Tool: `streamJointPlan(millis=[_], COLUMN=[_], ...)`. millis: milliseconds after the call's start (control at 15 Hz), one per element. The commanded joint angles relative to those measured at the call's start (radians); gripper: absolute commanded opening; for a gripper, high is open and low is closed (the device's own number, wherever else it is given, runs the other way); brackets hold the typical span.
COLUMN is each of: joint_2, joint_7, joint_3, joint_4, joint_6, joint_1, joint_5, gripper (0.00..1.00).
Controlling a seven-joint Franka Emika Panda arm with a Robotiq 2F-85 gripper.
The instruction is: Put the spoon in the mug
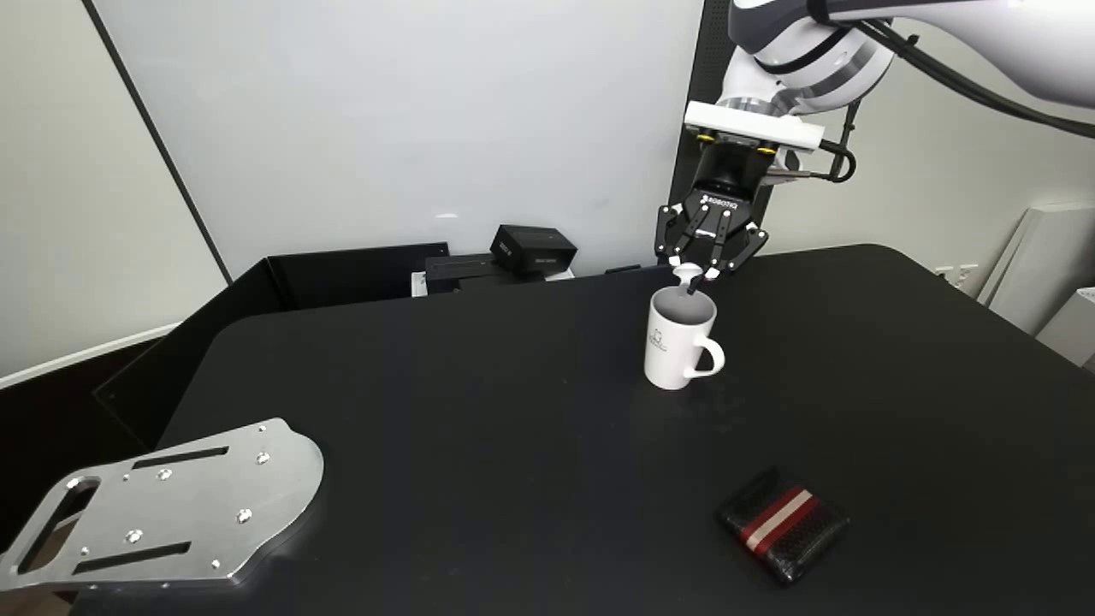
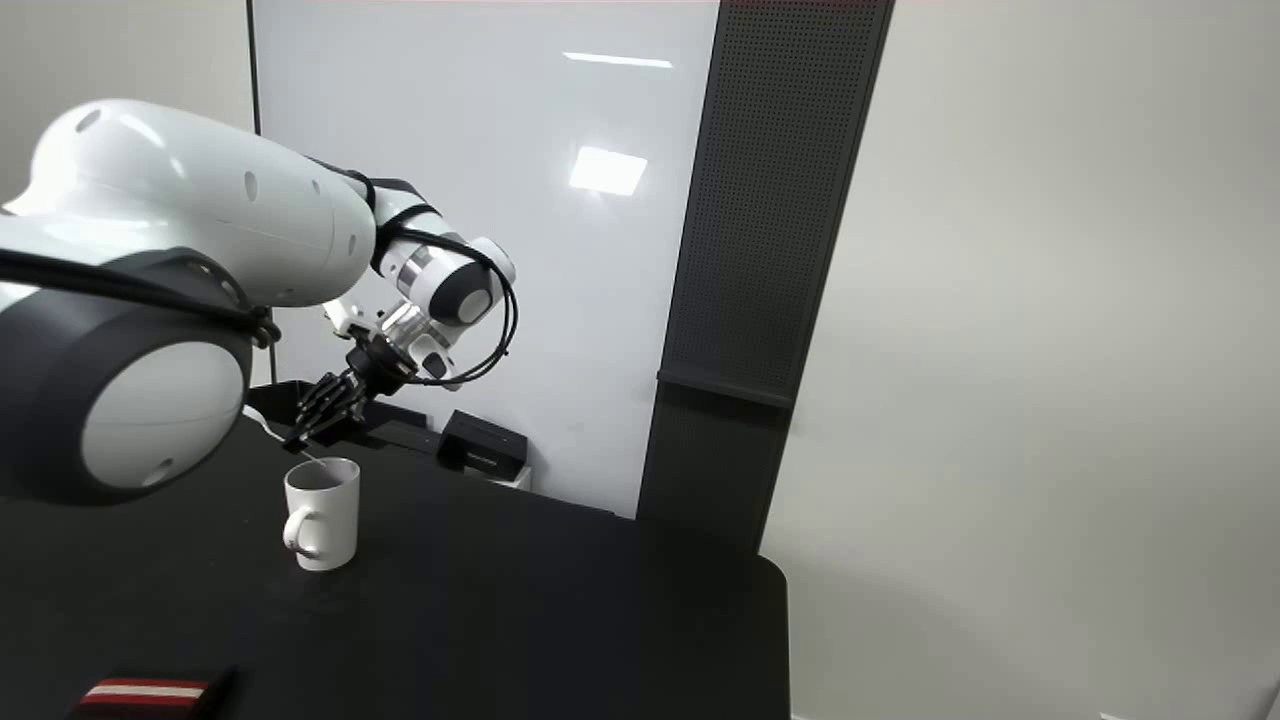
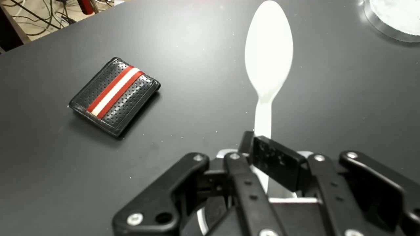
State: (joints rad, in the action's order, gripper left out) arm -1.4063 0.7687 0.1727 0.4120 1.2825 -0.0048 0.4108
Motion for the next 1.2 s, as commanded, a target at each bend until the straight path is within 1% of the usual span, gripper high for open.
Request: streamJointPlan(millis=[0,533,600,667,733,800,933,1133], joint_2=[-0.044,-0.075,-0.079,-0.081,-0.082,-0.083,-0.067,-0.057], joint_7=[0.06,0.07,0.066,0.066,0.066,0.064,0.06,0.049], joint_3=[0.031,0.036,0.036,0.036,0.037,0.037,0.036,0.032], joint_4=[-0.054,-0.056,-0.057,-0.057,-0.058,-0.059,-0.041,-0.079], joint_6=[-0.001,0.02,0.02,0.019,0.02,0.019,0.028,0.021], joint_1=[-0.026,-0.077,-0.081,-0.084,-0.085,-0.086,-0.084,-0.061], joint_5=[0.025,0.034,0.033,0.033,0.033,0.032,0.031,0.009], gripper=[0.02,0.02,0.33,0.34,0.39,0.47,0.59,0.81])
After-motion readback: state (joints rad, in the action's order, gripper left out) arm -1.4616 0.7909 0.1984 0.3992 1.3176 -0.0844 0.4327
